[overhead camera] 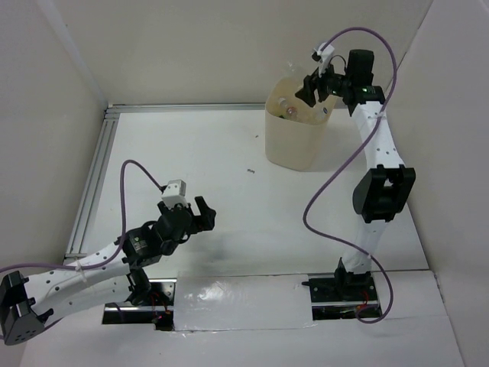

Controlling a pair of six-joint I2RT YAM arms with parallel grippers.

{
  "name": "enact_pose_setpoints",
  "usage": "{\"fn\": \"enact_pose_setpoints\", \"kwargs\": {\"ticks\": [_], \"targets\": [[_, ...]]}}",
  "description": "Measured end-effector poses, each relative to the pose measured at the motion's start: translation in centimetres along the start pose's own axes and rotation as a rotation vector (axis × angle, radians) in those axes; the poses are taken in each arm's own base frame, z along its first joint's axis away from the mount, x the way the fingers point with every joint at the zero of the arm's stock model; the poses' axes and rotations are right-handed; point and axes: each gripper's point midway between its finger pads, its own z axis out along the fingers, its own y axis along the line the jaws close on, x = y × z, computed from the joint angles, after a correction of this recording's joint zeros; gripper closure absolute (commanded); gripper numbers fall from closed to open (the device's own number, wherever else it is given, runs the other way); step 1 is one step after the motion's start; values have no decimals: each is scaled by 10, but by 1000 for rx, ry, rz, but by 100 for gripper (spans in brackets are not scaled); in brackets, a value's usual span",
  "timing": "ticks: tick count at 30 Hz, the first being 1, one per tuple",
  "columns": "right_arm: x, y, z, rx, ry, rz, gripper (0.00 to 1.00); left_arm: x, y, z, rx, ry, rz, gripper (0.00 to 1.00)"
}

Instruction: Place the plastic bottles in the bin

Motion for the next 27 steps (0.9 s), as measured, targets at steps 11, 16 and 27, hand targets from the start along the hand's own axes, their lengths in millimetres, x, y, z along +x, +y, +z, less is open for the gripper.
{"fn": "enact_pose_setpoints", "kwargs": {"ticks": [11, 16, 27], "targets": [[19, 2, -1, -44, 7, 157, 0, -6, -11, -1, 38, -2, 31, 0], [-26, -16, -52, 155, -5, 201, 0, -15, -22, -2, 70, -11, 69, 0], [25, 77, -188, 493, 149, 323, 0, -57, -67, -4, 188, -77, 101, 0]]}}
